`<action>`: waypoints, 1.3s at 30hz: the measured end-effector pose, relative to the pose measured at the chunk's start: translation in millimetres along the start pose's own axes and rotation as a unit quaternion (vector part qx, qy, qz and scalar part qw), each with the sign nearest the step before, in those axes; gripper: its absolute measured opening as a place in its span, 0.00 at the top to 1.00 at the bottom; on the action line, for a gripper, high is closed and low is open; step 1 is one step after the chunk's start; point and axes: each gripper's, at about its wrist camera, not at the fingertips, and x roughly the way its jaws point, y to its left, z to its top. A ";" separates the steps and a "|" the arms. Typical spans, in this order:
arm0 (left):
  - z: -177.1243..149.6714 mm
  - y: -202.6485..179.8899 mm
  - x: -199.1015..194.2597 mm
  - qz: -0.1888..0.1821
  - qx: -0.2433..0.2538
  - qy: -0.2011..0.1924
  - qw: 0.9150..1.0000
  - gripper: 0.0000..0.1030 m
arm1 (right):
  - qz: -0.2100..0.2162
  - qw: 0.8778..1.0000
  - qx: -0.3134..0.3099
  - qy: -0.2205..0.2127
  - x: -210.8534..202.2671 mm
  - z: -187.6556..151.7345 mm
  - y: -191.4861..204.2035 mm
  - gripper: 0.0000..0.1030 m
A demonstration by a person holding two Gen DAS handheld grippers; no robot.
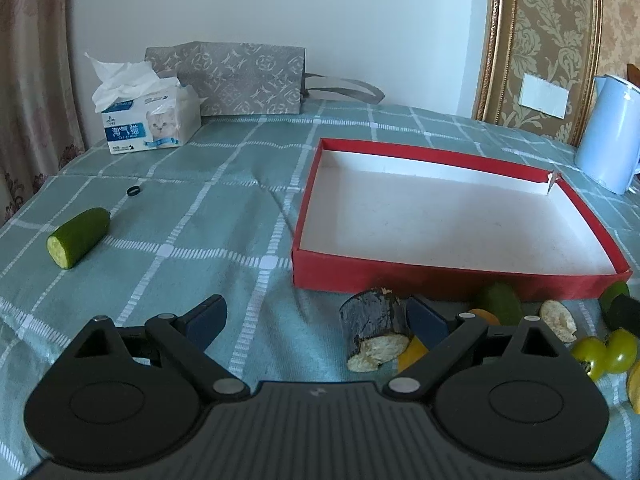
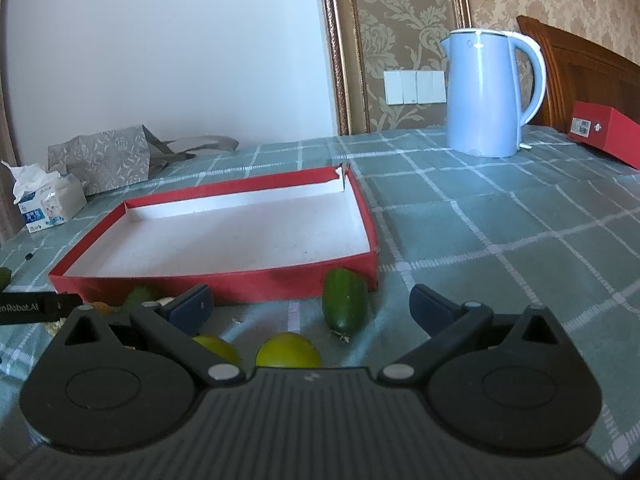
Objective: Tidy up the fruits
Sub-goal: 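Grasp the dark eggplant slice with the left gripper while the right grasps a yellow chunk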
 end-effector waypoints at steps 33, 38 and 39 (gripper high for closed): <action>-13.1 -10.7 4.5 -0.050 0.103 -0.007 0.993 0.64 | -0.048 0.998 0.029 0.015 -23.9 -0.5 -88.1 0.00; -14.7 -12.3 2.3 -0.042 0.109 -0.021 0.993 0.65 | -0.025 0.998 0.045 0.026 -27.6 -1.6 -108.8 0.00; -14.2 -11.3 2.8 -0.039 0.106 -0.021 0.993 0.65 | -0.011 0.999 0.044 0.026 -29.2 -2.2 -107.4 0.00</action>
